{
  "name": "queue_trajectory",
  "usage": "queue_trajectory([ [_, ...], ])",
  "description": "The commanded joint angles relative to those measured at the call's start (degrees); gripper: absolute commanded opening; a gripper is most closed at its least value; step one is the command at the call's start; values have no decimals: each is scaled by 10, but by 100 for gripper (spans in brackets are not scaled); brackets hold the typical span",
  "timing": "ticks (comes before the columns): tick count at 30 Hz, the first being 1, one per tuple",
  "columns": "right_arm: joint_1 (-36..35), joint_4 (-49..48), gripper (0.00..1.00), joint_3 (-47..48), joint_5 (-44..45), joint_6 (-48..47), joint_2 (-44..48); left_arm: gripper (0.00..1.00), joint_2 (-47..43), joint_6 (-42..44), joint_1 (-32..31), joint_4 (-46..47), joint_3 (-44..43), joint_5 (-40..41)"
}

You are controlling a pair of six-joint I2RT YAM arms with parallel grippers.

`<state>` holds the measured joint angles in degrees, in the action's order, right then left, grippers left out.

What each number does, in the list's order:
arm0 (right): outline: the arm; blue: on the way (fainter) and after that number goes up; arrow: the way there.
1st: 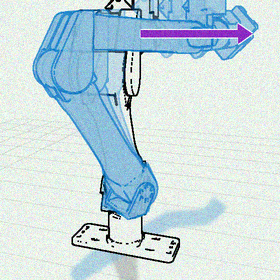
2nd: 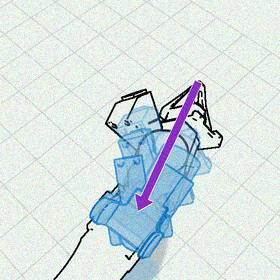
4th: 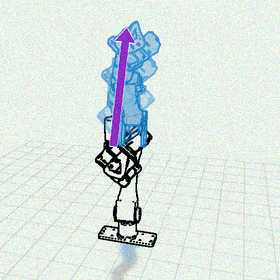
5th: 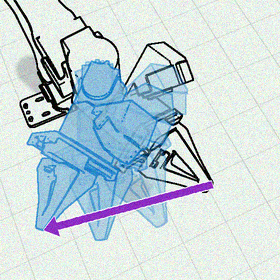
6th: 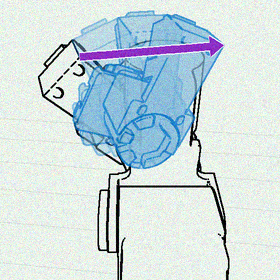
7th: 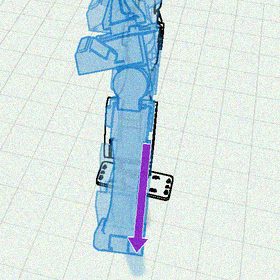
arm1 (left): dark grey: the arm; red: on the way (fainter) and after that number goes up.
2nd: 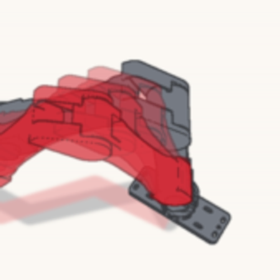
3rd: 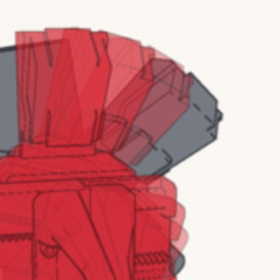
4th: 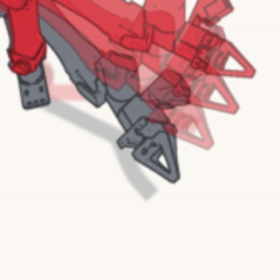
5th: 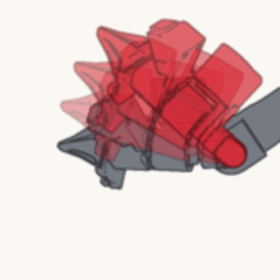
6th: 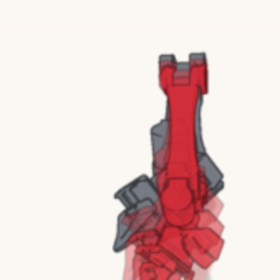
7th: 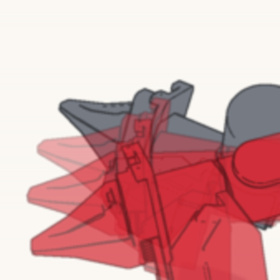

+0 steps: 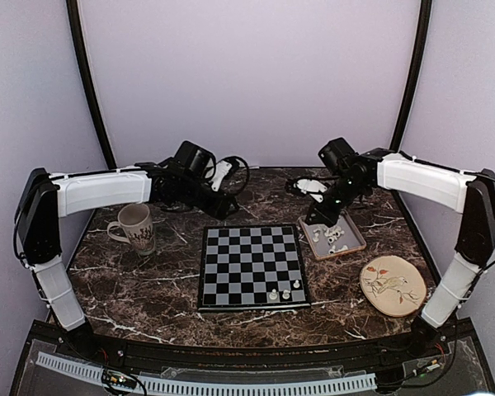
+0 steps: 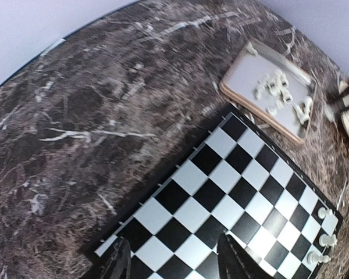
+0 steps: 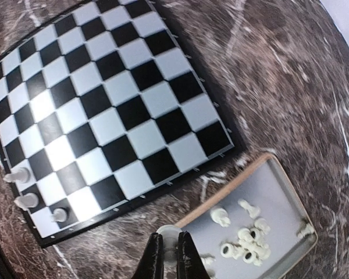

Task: Set up the chess pieces on the board
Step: Pick up the pawn from the storage box, then place the pawn at g2.

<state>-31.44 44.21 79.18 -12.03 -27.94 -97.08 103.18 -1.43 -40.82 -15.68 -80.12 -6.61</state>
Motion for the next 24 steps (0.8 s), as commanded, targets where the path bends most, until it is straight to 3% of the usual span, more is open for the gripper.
queue_trajectory([
  [1,-82,22,6,-15,-12,-35,18,53,-60,-54,42,53,23,-18],
  [11,-200,58,7,-32,-1,-76,-41,53,-88,-54,52,72,40,1],
  [24,-223,44,8,-26,19,-59,-104,54,-94,-49,52,71,40,3],
])
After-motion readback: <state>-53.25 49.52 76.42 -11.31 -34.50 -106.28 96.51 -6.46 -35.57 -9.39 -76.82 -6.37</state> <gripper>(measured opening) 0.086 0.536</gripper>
